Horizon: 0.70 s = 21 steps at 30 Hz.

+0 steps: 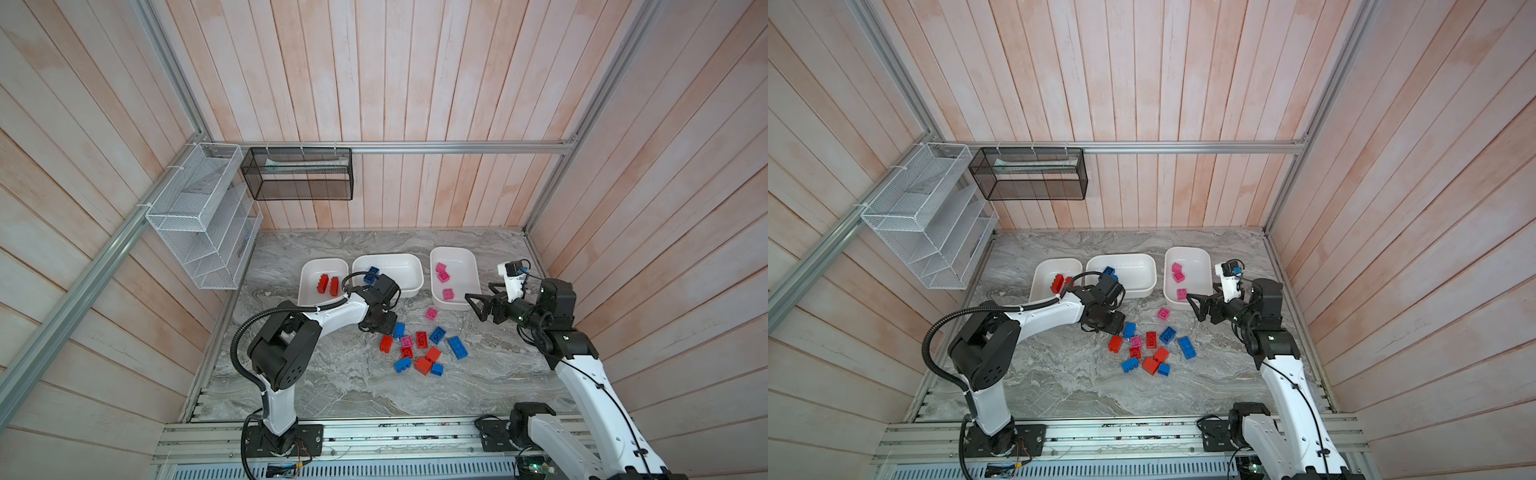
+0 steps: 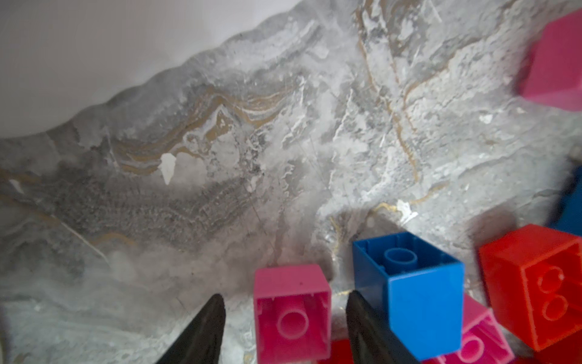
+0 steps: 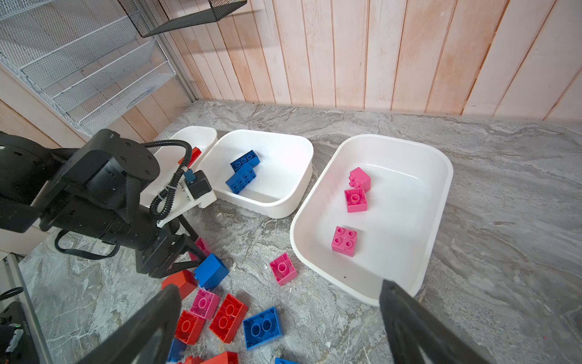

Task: Sort the legos into containers by color
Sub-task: 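Return the left gripper to the pile and grasp a pink 2x2 brick, then carry the pink brick into the bin nearest the right arm, release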

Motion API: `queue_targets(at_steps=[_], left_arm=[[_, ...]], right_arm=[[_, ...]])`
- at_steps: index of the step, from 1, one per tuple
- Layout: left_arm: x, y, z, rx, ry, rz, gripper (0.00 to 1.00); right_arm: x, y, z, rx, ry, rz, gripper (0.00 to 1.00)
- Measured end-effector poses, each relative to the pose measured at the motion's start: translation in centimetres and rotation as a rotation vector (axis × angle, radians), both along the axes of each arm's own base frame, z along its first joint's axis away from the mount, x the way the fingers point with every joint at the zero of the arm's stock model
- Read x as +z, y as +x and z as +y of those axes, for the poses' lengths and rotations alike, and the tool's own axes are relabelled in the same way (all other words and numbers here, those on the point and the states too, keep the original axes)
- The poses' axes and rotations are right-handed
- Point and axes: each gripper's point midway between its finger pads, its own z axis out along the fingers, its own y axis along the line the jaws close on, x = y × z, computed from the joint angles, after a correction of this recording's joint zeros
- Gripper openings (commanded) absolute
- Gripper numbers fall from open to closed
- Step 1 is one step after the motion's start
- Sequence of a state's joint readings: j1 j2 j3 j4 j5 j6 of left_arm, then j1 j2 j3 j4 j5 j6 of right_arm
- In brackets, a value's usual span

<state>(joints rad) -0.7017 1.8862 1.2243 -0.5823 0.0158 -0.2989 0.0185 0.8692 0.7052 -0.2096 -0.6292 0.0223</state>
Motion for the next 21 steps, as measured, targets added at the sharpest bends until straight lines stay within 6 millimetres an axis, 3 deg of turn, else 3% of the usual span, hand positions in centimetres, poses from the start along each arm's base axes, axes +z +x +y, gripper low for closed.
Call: queue_targets(at_steps=[6, 13, 16, 21], left_arm=[[-0.5, 0.2, 0.3, -0.002, 0.033, -0.014, 0.35], [0.1, 0.1, 0.5, -0.007, 0.048, -0.018, 0.32], [2.4, 0.9, -0.6, -0.019, 0.006, -0.039, 0.32], [9.9, 4.4, -5.2, -0.067, -0.167, -0.163, 0.32]], right_arm=[[0.0, 0.0, 0.0, -0.002, -0.001, -0.002, 0.98], [0.1, 0.0, 0.0, -0.002, -0.001, -0.004, 0.98], [0.1, -0.1, 0.1, 0.003, 0.002, -0.003, 0.98], [0.2, -0.2, 0.1, 0.005, 0.003, -0.007, 0.98]])
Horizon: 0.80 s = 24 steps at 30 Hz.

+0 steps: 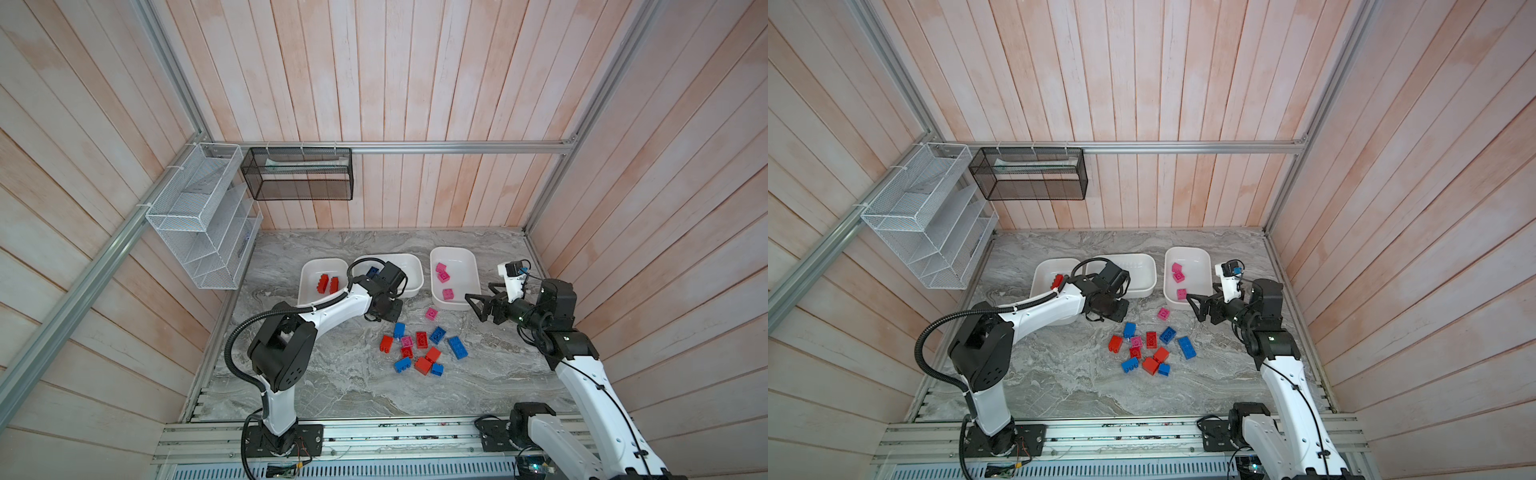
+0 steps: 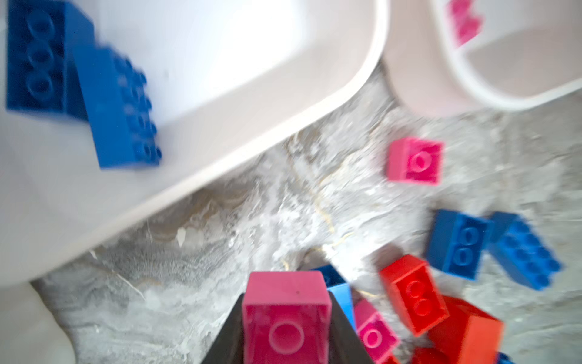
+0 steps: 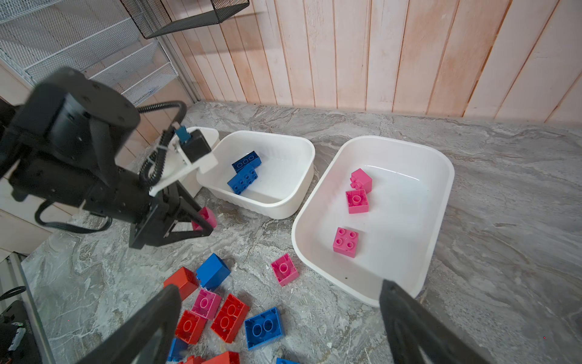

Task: Sort the legos into containers by color
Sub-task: 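Carry the pink brick into the bin nearest the right arm, release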

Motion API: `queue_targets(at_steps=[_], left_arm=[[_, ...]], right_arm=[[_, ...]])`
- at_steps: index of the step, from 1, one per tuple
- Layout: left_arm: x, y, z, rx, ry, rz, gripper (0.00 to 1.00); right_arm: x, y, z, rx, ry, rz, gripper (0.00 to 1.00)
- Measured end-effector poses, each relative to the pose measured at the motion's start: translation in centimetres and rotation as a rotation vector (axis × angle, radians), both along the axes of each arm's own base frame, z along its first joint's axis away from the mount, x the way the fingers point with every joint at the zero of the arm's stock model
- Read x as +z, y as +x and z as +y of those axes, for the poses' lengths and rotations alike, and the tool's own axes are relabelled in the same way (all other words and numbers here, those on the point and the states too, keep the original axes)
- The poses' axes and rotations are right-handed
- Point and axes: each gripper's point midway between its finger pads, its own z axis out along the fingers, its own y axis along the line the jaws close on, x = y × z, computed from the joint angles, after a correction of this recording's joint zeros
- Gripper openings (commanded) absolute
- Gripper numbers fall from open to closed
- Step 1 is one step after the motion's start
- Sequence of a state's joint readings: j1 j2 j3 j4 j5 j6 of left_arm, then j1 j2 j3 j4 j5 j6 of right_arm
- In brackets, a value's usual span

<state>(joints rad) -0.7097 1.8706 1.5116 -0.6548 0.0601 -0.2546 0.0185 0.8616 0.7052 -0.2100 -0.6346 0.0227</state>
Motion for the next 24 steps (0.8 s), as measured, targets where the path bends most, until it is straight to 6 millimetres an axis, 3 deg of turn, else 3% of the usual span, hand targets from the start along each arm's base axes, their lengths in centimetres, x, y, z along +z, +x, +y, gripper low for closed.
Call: queue_targets(at_steps=[3, 5, 7, 15, 21, 24], left_arm=[[4.3, 1.9, -3.0, -0.041, -0.103, -0.070, 0.32], [5.9, 3.0, -5.1, -0.070, -0.151, -0.103, 0.32], [6.4, 3.8, -7.1, -0.099, -0.179, -0.118, 0.32], [1.2, 5.8, -13.8, -0.172, -0.178, -0.110, 0.33], [-0.9, 7.8, -15.8, -0.169, -0.166, -0.153, 0.33], [-1.4, 9.0, -16.1, -0.164, -0.149, -0.191, 0.44]], right_arm=[[0.0, 0.0, 0.0, 0.000, 0.000, 0.000, 0.98], [-0.1, 0.0, 0.0, 0.000, 0.001, 0.002, 0.98], [-0.2, 0.1, 0.0, -0.001, 0.002, 0.007, 0.98], [-0.2, 0.5, 0.1, -0.006, 0.023, 0.020, 0.98], [-1.0, 0.4, 0.0, -0.011, 0.029, 0.039, 0.98], [-1.8, 0.2, 0.1, -0.012, 0.035, 0.060, 0.98]])
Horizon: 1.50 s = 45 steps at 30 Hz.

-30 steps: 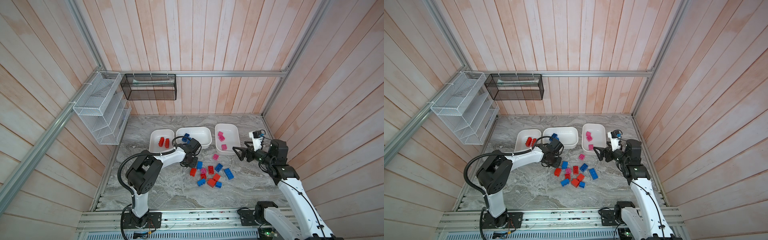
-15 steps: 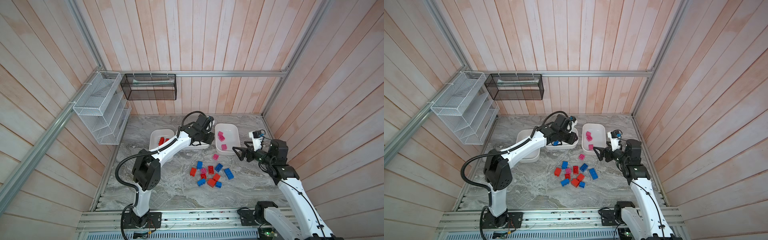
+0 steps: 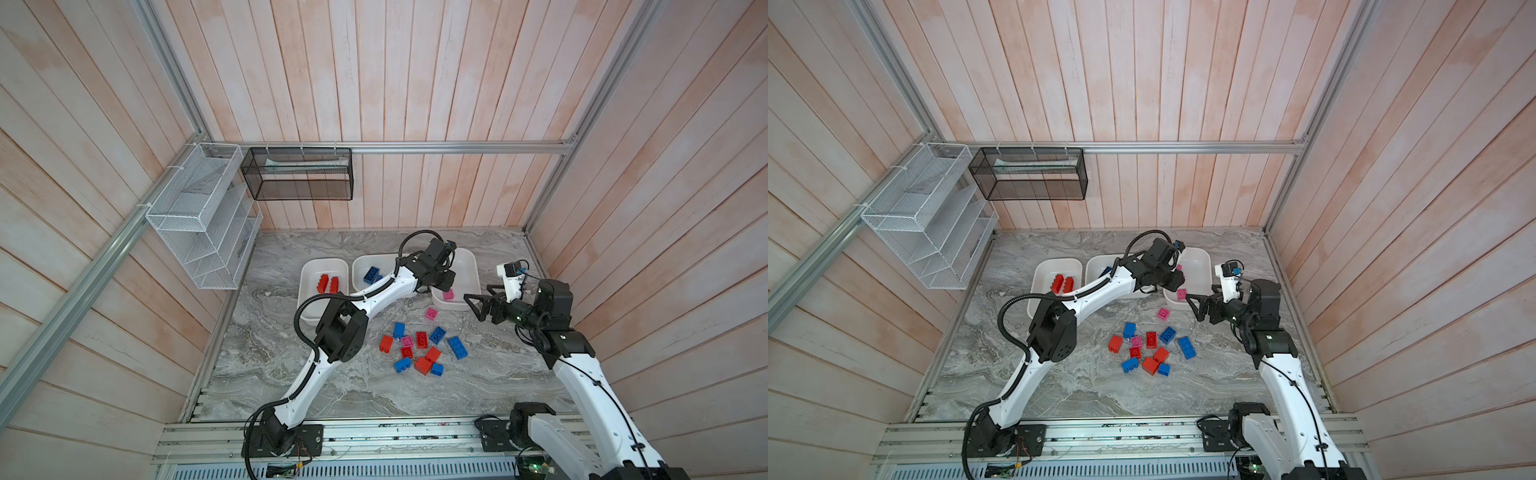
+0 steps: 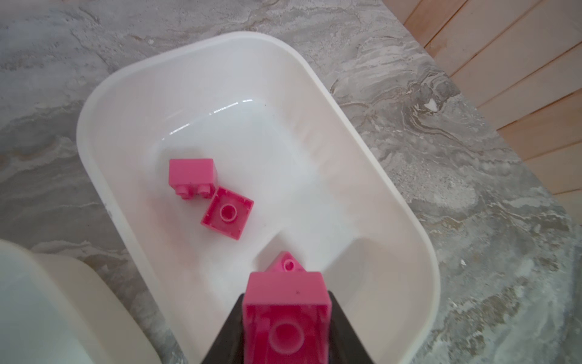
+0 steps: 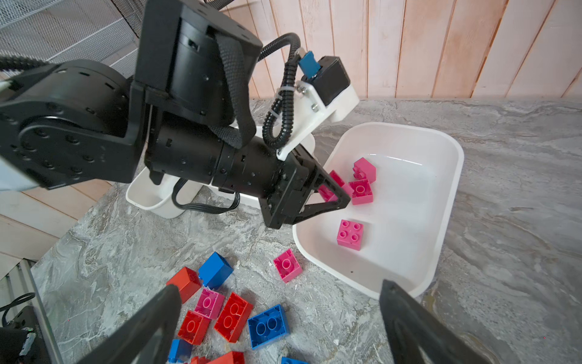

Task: Sort the legos into containers by color
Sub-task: 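Carry the pink brick into the bin nearest the right arm, release, then lower the left gripper onto a red 2x2 brick and grasp it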

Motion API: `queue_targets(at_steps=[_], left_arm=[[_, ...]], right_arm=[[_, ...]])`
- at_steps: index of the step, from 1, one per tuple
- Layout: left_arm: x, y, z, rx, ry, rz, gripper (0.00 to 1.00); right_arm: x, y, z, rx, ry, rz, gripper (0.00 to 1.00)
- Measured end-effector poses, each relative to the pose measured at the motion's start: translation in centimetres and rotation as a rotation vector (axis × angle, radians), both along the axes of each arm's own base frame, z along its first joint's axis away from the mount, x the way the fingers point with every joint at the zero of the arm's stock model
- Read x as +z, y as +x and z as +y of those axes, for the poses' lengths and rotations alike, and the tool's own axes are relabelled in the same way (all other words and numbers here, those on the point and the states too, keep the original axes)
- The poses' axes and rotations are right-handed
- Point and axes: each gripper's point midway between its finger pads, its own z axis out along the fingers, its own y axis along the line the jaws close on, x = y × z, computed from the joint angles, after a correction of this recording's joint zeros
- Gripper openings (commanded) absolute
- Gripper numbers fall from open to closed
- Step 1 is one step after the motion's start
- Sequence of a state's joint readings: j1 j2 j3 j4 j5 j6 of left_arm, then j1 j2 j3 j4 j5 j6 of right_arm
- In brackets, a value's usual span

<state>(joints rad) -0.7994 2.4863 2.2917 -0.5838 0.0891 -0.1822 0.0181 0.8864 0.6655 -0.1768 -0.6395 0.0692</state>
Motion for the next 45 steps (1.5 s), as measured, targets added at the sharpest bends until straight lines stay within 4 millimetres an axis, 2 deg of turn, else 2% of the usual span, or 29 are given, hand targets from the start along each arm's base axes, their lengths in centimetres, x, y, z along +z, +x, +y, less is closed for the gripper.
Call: queue_targets(at_steps=[2, 5, 9, 12, 15, 17, 19, 21, 23, 26, 29, 32, 36, 45], left_arm=[[-0.5, 0.3, 0.2, 0.000, 0.021, -0.014, 0.53], [-0.5, 0.4, 0.4, -0.006, 0.027, -0.018, 0.61], [0.2, -0.3, 0.4, -0.023, 0.009, 0.002, 0.65], [1.9, -2.0, 1.4, -0.041, 0.002, 0.028, 0.66], [4.9, -4.7, 3.8, -0.047, -0.005, 0.044, 0.66], [7.1, -7.3, 6.4, -0.036, -0.013, 0.051, 0.66], [8.5, -9.8, 8.9, -0.021, -0.019, 0.063, 0.67], [8.8, -12.1, 11.5, 0.006, -0.018, 0.084, 0.67], [7.7, -14.4, 14.1, 0.044, 0.004, 0.121, 0.67], [4.4, -17.7, 17.2, 0.105, 0.068, 0.202, 0.67], [1.3, -20.5, 19.3, 0.151, 0.134, 0.272, 0.67], [-1.0, -22.4, 20.7, 0.185, 0.174, 0.318, 0.67], [-3.1, -22.9, 21.9, 0.226, 0.209, 0.339, 0.67], [-6.8, -21.5, 21.1, 0.242, 0.277, 0.339, 0.66]], right_arm=[[-0.4, -0.2, 0.1, 0.003, 0.007, 0.015, 0.98], [-0.8, -0.4, 0.2, 0.010, 0.015, 0.028, 0.98], [-0.9, -0.6, 0.3, 0.016, 0.021, 0.030, 0.98], [-0.7, -0.7, 0.5, 0.025, 0.028, 0.029, 0.98], [-0.7, -0.8, 0.6, 0.033, 0.032, 0.028, 0.98], [-0.6, -0.9, 0.6, 0.037, 0.034, 0.027, 0.98], [-0.6, -1.0, 0.7, 0.041, 0.036, 0.029, 0.98], [-0.6, -1.1, 0.8, 0.044, 0.037, 0.029, 0.98], [-0.5, -1.1, 0.8, 0.048, 0.038, 0.029, 0.98], [-0.6, -1.3, 1.1, 0.059, 0.038, 0.031, 0.98], [-0.6, -1.5, 1.7, 0.078, 0.037, 0.034, 0.98], [-0.7, -1.9, 2.4, 0.102, 0.035, 0.037, 0.98], [-0.8, -2.1, 2.8, 0.115, 0.031, 0.038, 0.98], [-0.9, -2.0, 2.7, 0.106, 0.024, 0.039, 0.98]])
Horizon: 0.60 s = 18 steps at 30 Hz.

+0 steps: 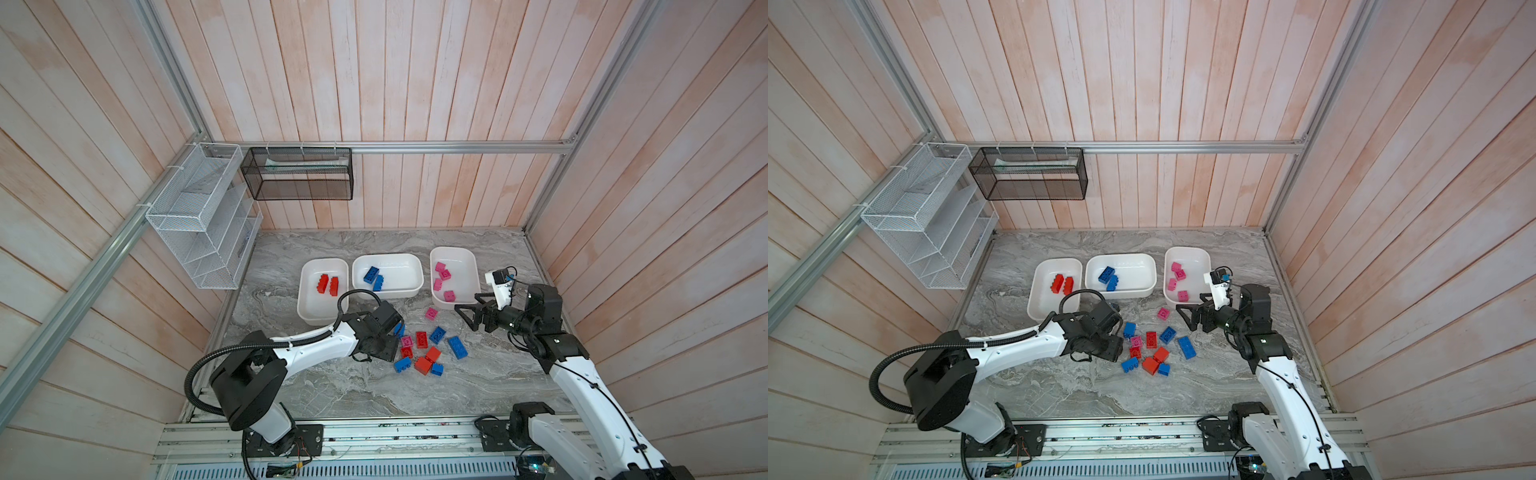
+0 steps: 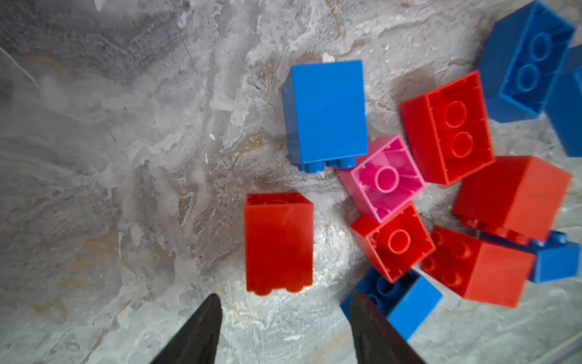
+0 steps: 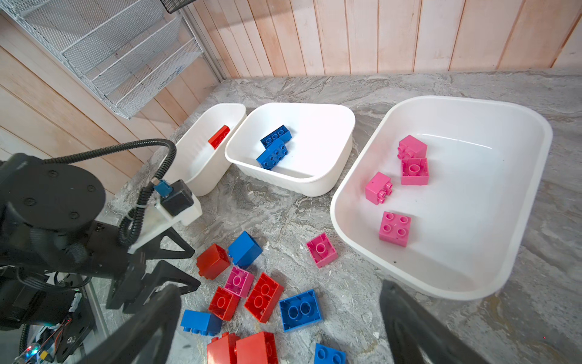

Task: Sort the legos into containers by color
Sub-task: 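Lower the left gripper onto a red 2x2 brick and grasp it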

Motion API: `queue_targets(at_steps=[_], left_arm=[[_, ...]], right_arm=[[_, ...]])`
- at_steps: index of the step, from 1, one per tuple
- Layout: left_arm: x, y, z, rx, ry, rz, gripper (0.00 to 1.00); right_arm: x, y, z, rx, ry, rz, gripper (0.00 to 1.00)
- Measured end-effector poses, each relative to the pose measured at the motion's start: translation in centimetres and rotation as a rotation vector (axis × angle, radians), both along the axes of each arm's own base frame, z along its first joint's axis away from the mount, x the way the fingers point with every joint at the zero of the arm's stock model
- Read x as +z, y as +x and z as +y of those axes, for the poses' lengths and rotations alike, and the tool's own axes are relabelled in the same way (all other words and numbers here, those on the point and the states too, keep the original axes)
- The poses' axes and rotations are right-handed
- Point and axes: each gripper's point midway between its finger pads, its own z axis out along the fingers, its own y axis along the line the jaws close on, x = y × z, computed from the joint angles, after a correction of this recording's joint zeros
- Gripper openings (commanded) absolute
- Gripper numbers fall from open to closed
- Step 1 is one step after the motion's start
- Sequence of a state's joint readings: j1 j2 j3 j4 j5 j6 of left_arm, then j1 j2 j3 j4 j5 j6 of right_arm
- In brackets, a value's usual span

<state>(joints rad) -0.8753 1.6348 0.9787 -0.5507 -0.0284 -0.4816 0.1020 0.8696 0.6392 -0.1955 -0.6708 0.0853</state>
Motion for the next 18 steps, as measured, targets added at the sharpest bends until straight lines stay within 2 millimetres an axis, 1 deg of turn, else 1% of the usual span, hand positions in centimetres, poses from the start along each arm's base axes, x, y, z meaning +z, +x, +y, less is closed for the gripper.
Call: queue_targets(at_steps=[4, 8, 10, 14, 15, 18], left_arm=[[-0.5, 0.9, -0.6, -0.007, 0.011, -0.015, 0.62], [-1.0, 1.5, -1.1, -0.010, 0.018, -0.030, 0.50], [-1.5, 1.6, -1.1, -0.014, 0.028, -0.027, 0.46], [-2.0, 1.6, -0.9, -0.015, 0.044, -0.021, 0.32], [-2.0, 1.6, -0.9, -0.015, 0.044, -0.021, 0.31], [-1.9, 1.6, -0.9, -0.021, 0.048, -0.021, 0.30]], right_arm=[[0.0, 0.0, 0.0, 0.000, -0.002, -0.002, 0.98], [-0.2, 0.0, -0.1, -0.005, -0.007, 0.003, 0.98], [-0.2, 0.0, -0.1, -0.004, -0.009, 0.005, 0.98], [-0.4, 0.0, -0.1, -0.004, -0.010, 0.012, 0.98], [-0.4, 0.0, -0.1, -0.004, -0.010, 0.011, 0.98], [-0.5, 0.0, -0.1, -0.004, -0.011, 0.015, 0.98]])
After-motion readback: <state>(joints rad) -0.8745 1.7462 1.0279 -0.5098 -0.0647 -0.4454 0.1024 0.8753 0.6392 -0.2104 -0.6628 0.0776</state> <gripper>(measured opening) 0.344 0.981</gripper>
